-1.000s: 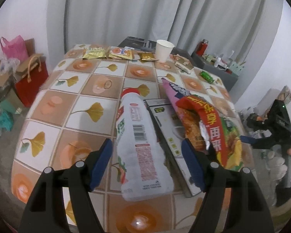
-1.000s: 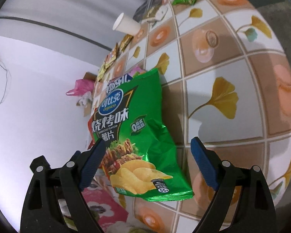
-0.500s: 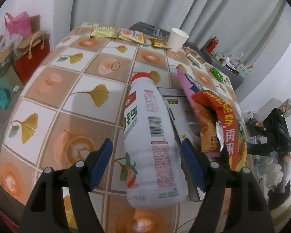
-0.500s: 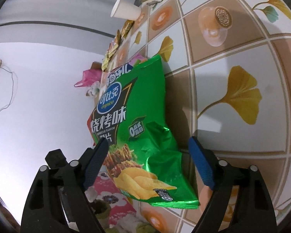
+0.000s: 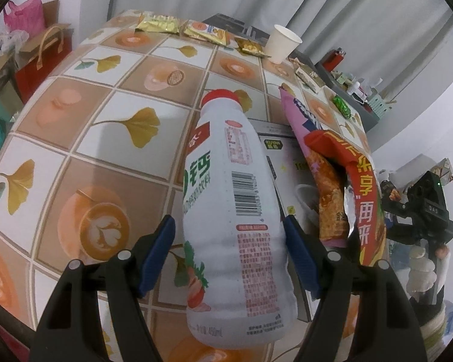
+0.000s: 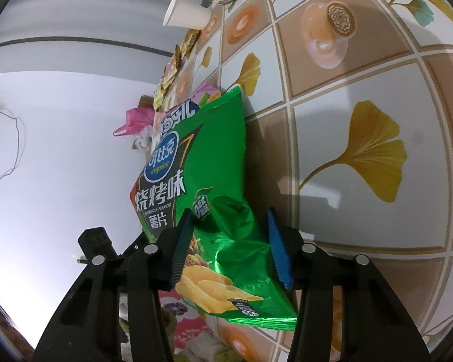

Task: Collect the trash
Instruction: 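Grasp the white milk bottle with the left gripper while the right gripper grasps the green chips bag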

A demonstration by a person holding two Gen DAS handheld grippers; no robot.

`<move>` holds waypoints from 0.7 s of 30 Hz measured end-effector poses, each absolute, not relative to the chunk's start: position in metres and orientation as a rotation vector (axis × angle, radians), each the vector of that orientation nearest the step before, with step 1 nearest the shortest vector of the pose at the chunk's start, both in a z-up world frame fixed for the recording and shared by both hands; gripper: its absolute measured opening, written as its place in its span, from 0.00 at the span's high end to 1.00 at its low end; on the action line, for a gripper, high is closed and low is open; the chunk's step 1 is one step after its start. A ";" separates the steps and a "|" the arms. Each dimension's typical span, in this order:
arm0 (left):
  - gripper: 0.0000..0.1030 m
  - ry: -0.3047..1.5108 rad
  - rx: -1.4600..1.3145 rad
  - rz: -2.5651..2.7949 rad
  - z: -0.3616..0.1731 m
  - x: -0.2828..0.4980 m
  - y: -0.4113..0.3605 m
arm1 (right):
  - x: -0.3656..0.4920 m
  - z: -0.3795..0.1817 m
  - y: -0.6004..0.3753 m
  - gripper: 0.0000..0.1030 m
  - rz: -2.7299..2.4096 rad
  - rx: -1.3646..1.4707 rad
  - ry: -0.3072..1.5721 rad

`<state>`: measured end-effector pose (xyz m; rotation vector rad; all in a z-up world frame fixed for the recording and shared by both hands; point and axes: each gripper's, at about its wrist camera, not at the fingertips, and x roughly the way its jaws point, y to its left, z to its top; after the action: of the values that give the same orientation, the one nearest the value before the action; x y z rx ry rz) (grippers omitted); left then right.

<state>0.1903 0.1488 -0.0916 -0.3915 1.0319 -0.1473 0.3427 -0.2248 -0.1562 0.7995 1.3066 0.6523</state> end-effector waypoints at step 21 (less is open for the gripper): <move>0.39 1.001 -0.443 -0.131 -0.089 0.185 0.156 | 0.310 -0.120 -0.251 0.78 0.724 0.796 1.168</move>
<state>0.1847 0.1557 -0.0886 -0.4426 1.0010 -0.1313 0.3095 -0.2513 -0.1197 0.7957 1.1675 0.7237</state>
